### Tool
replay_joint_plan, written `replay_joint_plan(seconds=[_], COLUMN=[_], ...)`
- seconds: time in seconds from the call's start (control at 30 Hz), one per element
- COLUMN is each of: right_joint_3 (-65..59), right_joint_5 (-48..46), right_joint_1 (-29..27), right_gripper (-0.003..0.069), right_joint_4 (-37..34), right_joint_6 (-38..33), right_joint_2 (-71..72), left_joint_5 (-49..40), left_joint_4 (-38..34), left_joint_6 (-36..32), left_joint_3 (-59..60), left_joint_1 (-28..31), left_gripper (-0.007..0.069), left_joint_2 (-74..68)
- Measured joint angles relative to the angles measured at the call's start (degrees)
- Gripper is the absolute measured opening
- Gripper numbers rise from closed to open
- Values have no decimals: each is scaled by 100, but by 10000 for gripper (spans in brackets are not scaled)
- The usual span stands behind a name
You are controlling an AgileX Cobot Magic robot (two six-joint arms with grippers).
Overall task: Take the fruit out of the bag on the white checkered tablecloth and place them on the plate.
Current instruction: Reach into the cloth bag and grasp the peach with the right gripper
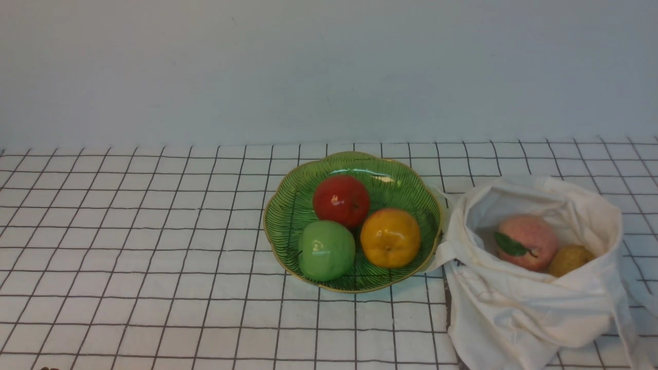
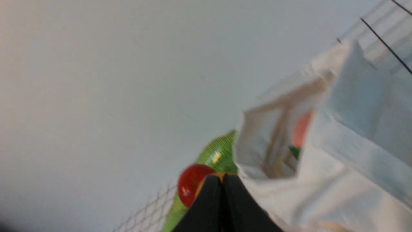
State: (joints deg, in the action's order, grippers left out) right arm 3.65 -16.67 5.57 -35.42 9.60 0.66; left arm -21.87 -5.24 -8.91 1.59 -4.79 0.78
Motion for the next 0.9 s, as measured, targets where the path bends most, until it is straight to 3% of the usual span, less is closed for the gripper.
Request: replay_joint_plan(seconds=[0.17,0.3,0.43,0.53,0.73,0.9], right_joint_3=[1519,2908,3746,4217,4949,5422], right_joint_5=[-425,-2032,-3019,-3122,-3062,-2945], right_joint_1=[0,0,0,0,0,0], right_gripper=[-12,-11,-6,13,146,367], right_joint_4=[1062,2300,2750,2705,2499,2466], right_joint_6=[-266,-212,-130,-446,-998,-1205], right_joint_2=[-847,-2602,-4207,-5264,-6852,-7750], left_joint_5=[0,0,0,0,0,0], left_joint_4=[0,0,0,0,0,0], left_joint_6=[0,0,0,0,0,0], left_joint_3=[0,0,0,0,0,0], left_joint_1=[0,0,0,0,0,0], left_gripper=[-8,-8,-8,-8,-8,-8], left_joint_2=[0,0,0,0,0,0])
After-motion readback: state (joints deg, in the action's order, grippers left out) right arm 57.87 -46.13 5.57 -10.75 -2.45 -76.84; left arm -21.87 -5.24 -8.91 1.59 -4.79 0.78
